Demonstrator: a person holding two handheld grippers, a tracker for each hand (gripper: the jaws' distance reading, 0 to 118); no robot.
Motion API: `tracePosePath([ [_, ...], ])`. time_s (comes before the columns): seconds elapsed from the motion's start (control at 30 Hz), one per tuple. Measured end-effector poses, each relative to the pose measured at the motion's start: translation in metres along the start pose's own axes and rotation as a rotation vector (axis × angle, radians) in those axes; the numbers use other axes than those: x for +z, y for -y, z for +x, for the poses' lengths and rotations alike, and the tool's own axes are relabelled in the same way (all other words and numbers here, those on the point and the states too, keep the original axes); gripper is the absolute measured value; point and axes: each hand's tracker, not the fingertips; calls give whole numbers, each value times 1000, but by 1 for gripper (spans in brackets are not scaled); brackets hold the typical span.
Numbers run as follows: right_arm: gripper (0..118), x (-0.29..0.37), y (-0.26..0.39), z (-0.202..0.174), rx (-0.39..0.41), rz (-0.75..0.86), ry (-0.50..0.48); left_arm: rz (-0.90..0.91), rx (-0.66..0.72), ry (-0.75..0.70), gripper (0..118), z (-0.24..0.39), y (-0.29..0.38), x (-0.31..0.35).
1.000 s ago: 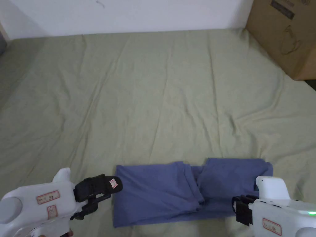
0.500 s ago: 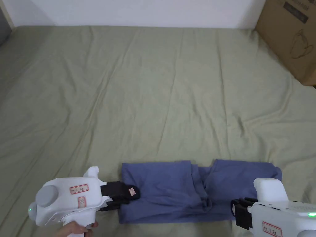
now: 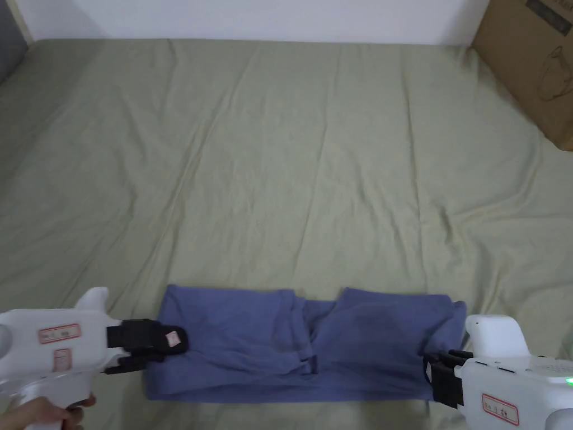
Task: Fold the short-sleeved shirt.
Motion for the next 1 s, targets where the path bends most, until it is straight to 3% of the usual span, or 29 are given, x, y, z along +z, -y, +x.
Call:
tracePosePath([
  [0.13,2,-1,2,2,-17,0,-12,79,75,-77,10,-18,-7,42],
  [0.33,2,-4,6,6,-34,-5,-16,95,46,-160,10,-10,-9,61],
  [0.57,2,1,9,22,-67,12,-10,156,-144,-166,10,109,-2,63],
  [0.77,2,5,15,45,-135,27,-8,92,-280,-115,10,201,13,16],
  [1.0,2,16,28,72,-206,45,14,-108,-355,-101,10,259,40,-101],
])
